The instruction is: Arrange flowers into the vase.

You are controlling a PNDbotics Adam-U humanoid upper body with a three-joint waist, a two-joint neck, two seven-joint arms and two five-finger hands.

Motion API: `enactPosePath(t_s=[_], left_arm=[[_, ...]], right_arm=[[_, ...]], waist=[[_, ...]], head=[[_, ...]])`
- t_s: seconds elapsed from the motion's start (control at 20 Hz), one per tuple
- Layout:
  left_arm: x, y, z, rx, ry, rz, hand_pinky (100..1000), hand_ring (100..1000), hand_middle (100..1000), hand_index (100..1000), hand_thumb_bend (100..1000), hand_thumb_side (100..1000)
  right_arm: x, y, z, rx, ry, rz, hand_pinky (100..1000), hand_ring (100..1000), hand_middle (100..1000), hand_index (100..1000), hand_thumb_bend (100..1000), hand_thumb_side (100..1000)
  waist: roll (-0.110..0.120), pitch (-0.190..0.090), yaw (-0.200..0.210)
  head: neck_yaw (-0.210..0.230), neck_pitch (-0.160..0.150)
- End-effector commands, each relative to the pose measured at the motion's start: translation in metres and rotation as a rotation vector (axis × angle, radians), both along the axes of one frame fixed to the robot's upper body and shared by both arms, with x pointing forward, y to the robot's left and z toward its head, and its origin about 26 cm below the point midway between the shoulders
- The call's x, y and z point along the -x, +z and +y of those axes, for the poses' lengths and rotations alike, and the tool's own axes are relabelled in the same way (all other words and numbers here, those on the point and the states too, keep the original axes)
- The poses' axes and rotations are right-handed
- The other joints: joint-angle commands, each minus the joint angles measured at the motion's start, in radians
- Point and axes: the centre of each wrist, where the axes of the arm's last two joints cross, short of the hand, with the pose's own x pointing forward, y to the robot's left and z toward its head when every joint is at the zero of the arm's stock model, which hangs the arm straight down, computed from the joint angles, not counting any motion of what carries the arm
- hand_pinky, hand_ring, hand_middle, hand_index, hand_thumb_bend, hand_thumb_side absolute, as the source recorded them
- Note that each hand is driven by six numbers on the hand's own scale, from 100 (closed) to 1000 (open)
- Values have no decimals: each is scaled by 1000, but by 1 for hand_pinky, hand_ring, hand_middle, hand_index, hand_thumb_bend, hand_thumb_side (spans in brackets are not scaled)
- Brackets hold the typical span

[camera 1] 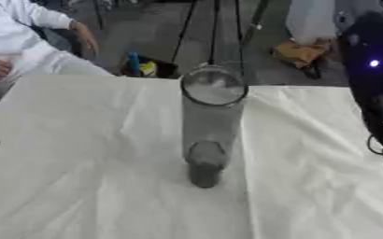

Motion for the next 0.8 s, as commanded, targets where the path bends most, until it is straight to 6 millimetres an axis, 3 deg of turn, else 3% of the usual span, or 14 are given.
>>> enactPosePath(t_s=[0.05,0.8], left_arm=[[1,8,0,-17,-10,-23,538,578,721,859,100,992],[1,8,0,-16,-17,-16,536,578,720,858,100,985]], right_arm=[[12,10,7,-1,38,-28,100,100,100,100,207,323],[22,5,18,12,68,-36,100,100,100,100,225,330]], waist=[[-5,-37,-3],[-7,-45,-10]], head=[[4,6],[14,10]])
